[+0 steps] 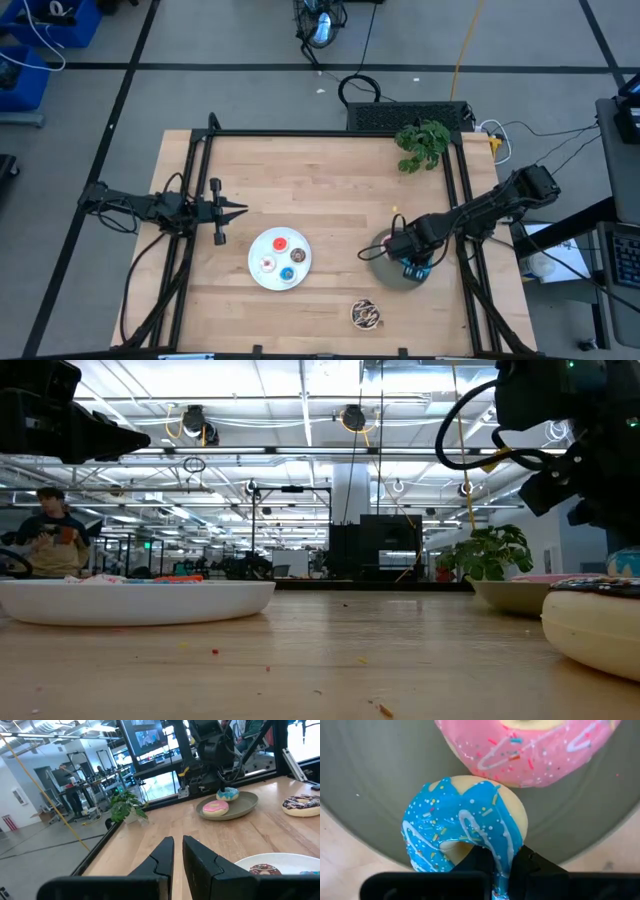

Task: Pick & Place donuts
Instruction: Put the large blue donut on the gray plate, then put the large black donut on the gray plate

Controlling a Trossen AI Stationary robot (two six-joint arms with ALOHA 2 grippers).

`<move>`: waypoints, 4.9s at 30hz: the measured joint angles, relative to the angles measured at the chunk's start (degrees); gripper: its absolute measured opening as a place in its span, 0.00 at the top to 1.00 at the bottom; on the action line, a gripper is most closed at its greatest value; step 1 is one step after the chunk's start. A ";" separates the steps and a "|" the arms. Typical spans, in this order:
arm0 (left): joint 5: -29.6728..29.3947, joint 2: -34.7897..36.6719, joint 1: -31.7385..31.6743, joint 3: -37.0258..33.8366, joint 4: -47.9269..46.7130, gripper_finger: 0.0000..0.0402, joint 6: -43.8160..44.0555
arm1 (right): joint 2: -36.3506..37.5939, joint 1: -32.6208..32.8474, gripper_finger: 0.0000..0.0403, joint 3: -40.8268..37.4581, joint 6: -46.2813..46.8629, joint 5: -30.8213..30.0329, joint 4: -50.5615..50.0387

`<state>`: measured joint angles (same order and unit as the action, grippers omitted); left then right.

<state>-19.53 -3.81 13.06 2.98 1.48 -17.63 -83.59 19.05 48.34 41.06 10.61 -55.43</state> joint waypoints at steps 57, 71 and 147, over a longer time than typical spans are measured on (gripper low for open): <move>-0.07 0.00 -0.01 -0.01 0.07 0.88 -0.09 | 0.44 2.47 0.46 20.84 -6.37 -14.77 -14.42; -0.06 0.00 0.00 -0.02 0.02 0.88 0.19 | -7.01 9.03 0.87 27.87 -16.21 -14.57 14.92; -0.09 0.00 -0.01 -0.02 -0.87 0.88 0.92 | -34.40 12.11 0.37 43.91 -22.23 -7.90 4.69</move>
<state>-19.62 -3.81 13.05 2.96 0.60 -16.71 -117.99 31.16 92.25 18.84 2.71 -50.74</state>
